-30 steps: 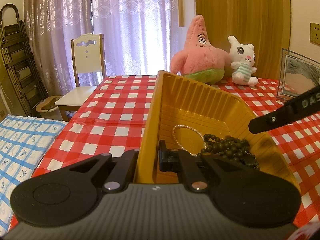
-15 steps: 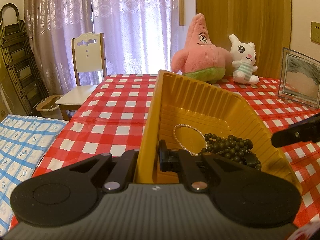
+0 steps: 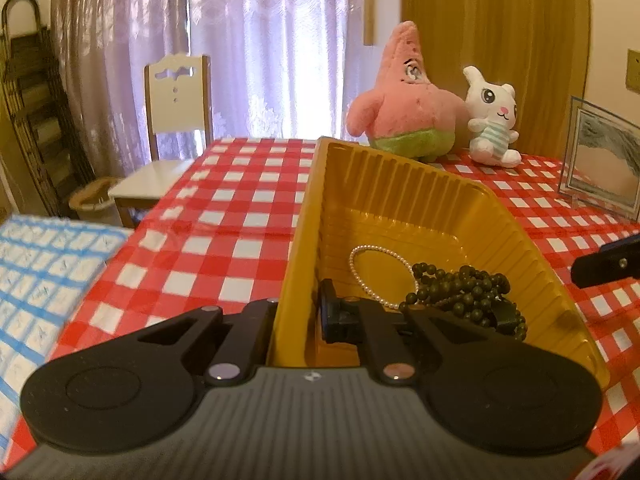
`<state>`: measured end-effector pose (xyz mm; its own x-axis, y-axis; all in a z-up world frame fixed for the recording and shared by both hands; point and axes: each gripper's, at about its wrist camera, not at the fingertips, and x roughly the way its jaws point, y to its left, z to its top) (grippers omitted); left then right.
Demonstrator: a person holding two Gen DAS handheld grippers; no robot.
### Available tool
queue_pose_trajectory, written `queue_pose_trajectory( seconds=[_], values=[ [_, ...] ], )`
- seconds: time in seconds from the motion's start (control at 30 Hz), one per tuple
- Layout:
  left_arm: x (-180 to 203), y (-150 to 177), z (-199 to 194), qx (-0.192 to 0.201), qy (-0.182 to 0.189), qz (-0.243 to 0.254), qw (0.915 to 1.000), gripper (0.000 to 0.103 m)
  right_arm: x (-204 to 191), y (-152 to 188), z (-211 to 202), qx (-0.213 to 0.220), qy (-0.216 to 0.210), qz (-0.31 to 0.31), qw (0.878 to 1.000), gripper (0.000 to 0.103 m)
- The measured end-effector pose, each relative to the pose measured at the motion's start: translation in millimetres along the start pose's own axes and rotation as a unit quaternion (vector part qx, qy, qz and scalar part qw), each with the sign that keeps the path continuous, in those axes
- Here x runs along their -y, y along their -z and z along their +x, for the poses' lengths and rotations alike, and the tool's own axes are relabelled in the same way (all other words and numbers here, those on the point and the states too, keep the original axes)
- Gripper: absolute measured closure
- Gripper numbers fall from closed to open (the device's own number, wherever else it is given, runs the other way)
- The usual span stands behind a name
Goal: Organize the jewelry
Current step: 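Lower the tray onto the table and open the left gripper while the right gripper withdraws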
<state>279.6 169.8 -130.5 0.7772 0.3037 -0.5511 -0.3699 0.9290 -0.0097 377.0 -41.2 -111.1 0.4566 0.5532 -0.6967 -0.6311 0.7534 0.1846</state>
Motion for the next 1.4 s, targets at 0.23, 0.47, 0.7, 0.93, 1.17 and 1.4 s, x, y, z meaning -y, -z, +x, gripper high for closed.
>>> queue_pose_trajectory(
  seconds=[0.23, 0.47, 0.7, 0.93, 1.17, 1.4],
  values=[
    [-30, 9, 17, -0.061, 0.037, -0.068, 0.9951, 0.078, -2, 8, -7, 0.008, 0.009, 0.016, 1.000, 0.029],
    [-45, 11, -1, -0.051, 0.042, -0.065, 0.9957, 0.050, -6, 20, -20, 0.025, 0.015, 0.053, 0.998, 0.025],
    [-55, -2, -52, -0.031, 0.028, -0.013, 0.9991, 0.035, -21, 45, -54, 0.035, 0.045, 0.088, 0.994, 0.025],
    [-17, -14, -106, -0.006, 0.026, 0.124, 0.9920, 0.018, -47, 74, -89, 0.044, 0.125, 0.084, 0.988, 0.025],
    [20, -15, -156, -0.007, 0.073, 0.113, 0.9909, 0.008, -69, 97, -131, 0.055, 0.155, 0.078, 0.983, 0.025],
    [39, -9, -194, -0.075, 0.102, 0.066, 0.9898, 0.009, -65, 115, -172, 0.041, 0.119, 0.115, 0.985, 0.025]
  ],
)
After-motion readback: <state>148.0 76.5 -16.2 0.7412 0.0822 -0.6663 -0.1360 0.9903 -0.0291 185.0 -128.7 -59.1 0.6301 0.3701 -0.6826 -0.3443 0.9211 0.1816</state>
